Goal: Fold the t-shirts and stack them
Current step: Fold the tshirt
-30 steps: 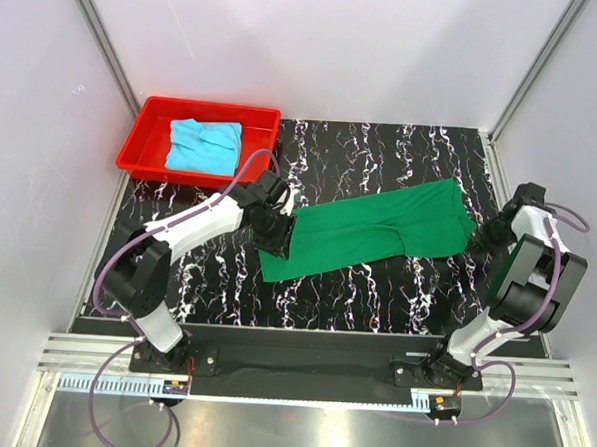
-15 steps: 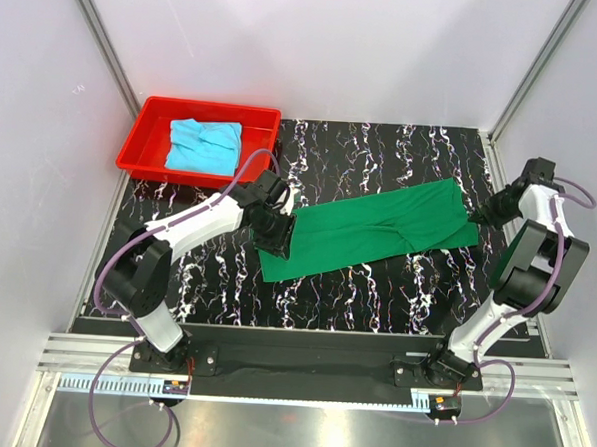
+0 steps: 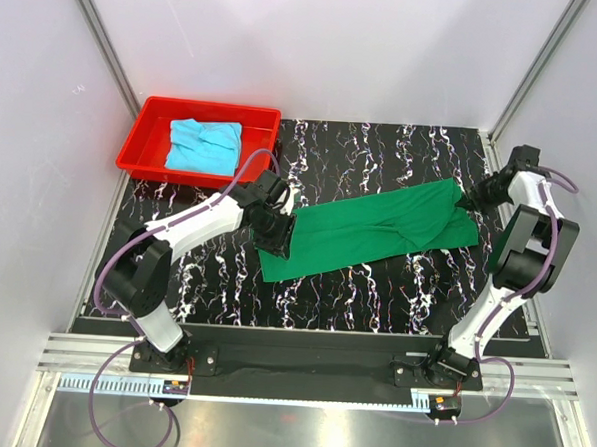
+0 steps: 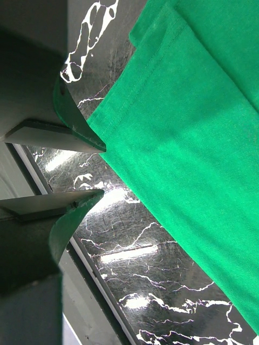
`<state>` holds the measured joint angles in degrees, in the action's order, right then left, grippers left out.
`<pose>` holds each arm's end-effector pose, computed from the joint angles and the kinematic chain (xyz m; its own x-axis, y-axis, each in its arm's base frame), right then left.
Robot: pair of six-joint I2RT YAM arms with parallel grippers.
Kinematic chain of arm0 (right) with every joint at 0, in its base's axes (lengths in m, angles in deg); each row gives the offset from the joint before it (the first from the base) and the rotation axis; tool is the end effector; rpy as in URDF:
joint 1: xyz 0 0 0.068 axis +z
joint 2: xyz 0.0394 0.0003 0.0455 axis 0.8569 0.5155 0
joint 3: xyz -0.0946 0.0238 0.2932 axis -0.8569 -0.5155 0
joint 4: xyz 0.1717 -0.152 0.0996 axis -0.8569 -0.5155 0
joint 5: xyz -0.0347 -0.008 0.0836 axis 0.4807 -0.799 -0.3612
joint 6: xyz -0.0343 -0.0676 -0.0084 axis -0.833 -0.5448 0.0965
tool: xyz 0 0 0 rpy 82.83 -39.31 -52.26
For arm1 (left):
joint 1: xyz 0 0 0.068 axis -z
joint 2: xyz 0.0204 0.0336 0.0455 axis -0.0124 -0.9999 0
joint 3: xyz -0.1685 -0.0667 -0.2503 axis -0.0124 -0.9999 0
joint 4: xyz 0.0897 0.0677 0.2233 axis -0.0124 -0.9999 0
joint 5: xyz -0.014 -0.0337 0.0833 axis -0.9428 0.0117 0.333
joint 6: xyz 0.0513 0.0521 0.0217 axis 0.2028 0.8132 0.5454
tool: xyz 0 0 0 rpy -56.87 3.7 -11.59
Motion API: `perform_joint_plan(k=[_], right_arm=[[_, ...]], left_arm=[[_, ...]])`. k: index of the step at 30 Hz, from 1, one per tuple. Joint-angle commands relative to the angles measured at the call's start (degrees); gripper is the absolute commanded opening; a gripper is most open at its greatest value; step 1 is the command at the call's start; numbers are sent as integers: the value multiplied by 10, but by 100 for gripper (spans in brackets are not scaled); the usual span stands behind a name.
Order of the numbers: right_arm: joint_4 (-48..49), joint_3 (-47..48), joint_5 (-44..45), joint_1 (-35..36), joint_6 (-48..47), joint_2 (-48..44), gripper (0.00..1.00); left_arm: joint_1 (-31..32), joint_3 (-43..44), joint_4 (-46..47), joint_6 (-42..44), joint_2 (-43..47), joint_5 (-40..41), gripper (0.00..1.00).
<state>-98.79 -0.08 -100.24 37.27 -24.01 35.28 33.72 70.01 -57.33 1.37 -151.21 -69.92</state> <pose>0.4022 -0.1406 0.2238 -0.5281 0.8293 -0.1826 0.7035 0.5477 0.4529 0.2641 -0.2016 0.2335 -0.9186 0.2755 -0.2833 0.3659 0.8639 -0.3461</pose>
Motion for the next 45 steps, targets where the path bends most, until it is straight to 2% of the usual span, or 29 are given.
perform_joint_plan(k=[1, 14, 30, 31, 33, 35, 36, 38, 41, 45], right_arm=[[14, 41, -20, 10, 23, 11, 0], [42, 120, -47, 33, 86, 91, 0], [28, 208, -46, 47, 81, 175, 1], [28, 210, -46, 48, 80, 176, 2], [26, 220, -53, 48, 77, 184, 17], [10, 236, -58, 49, 58, 194, 27], [-4, 263, -54, 49, 47, 197, 33], [-65, 294, -22, 49, -2, 194, 40], [-113, 308, 14, 50, -67, 162, 45], [-103, 197, -24, 53, -102, 107, 47]], left_arm=[[-3, -4, 13, -6, -6, -11, 39], [-3, -26, 26, -25, -23, -5, 38], [-3, -43, 21, -36, -10, 9, 38], [-3, -43, 21, -36, -10, 9, 38], [-3, -43, 18, -36, -10, 11, 38], [-3, -40, 16, -35, -11, 12, 38], [-3, -40, 14, -34, -10, 13, 38], [-3, -37, 14, -32, -10, 16, 38], [-3, -34, 14, -30, -7, 16, 38], [-2, -33, 21, -32, -11, 9, 38]])
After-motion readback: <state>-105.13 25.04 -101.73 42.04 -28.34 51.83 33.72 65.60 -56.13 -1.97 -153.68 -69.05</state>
